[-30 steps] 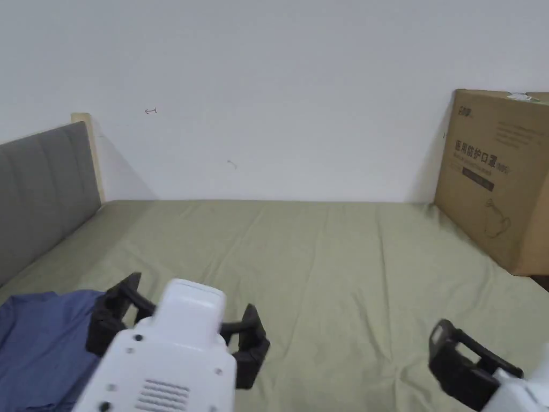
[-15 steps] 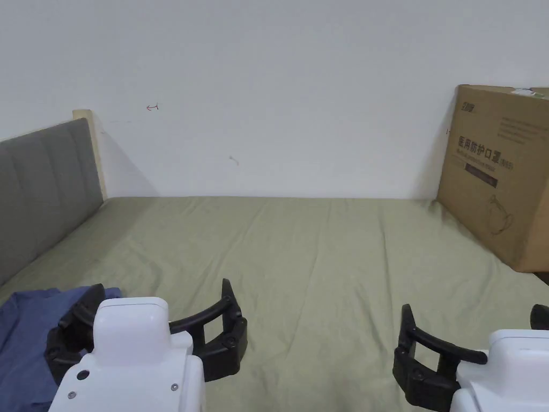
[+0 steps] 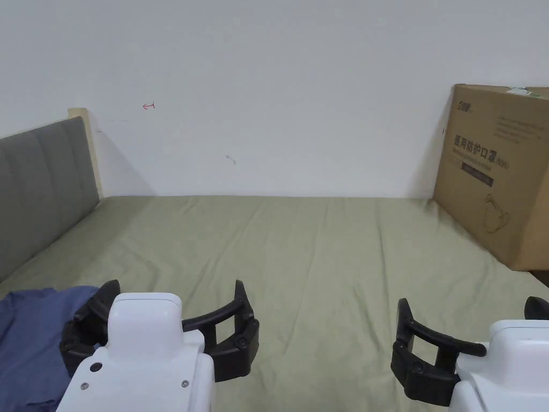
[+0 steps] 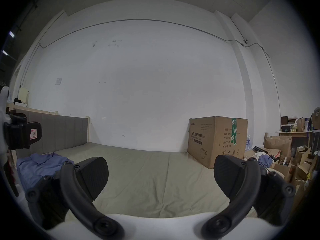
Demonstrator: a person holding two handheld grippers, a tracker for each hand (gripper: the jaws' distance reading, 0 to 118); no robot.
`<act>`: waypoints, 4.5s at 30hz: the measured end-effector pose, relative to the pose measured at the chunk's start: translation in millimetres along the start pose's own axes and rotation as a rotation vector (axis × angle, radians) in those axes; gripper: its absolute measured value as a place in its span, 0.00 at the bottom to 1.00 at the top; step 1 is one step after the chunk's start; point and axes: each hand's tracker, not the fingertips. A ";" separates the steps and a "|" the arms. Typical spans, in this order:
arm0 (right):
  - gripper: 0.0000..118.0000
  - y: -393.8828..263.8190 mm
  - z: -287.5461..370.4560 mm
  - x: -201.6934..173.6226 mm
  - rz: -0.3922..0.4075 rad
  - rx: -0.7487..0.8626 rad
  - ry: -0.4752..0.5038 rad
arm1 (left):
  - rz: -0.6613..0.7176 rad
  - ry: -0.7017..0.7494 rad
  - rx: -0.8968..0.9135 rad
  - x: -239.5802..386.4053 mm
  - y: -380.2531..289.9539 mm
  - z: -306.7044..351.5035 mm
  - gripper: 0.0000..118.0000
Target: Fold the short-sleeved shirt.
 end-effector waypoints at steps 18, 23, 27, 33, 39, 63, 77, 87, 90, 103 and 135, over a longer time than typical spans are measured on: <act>0.00 10.9 -5.3 9.3 -0.016 -0.070 -0.045 | -0.117 -0.065 -0.036 15.2 5.8 -4.4 0.00; 0.00 10.3 -10.8 12.3 -0.024 -0.093 -0.072 | -0.061 -0.050 -0.070 8.0 2.2 -8.8 0.00; 0.00 7.7 -19.8 -8.7 -0.015 -0.105 0.000 | -0.032 0.003 -0.109 -24.8 3.9 -1.2 0.00; 0.00 12.6 -38.4 -94.1 -0.041 -0.083 0.272 | -0.088 0.268 -0.109 -105.8 16.1 35.5 0.00; 0.00 19.5 -41.8 -154.1 -0.061 -0.087 0.469 | -0.084 0.404 -0.133 -153.4 11.9 56.9 0.00; 0.00 -54.3 -150.7 -150.5 -0.031 -0.474 0.463 | 0.245 0.221 -1.166 -365.7 -165.3 -298.6 1.00; 0.00 -87.4 -160.4 -157.0 -0.048 -0.580 0.501 | 0.142 0.239 -1.379 -348.9 -220.7 -309.6 0.99; 0.00 -53.8 -138.3 -123.3 -0.049 -0.533 0.491 | 0.066 0.215 -1.150 -344.7 -139.3 -274.1 0.00; 0.00 -43.8 -129.2 -109.4 -0.076 -0.509 0.484 | 0.094 0.211 -1.023 -344.3 -79.5 -261.9 0.00; 0.00 -19.6 -87.1 -30.0 -0.144 -0.443 0.384 | 0.058 -0.271 -0.669 -143.7 142.1 -247.1 0.00; 0.00 -58.1 -87.0 66.8 -0.203 -0.484 0.111 | 0.302 -0.493 -0.602 18.3 -43.4 -220.5 0.87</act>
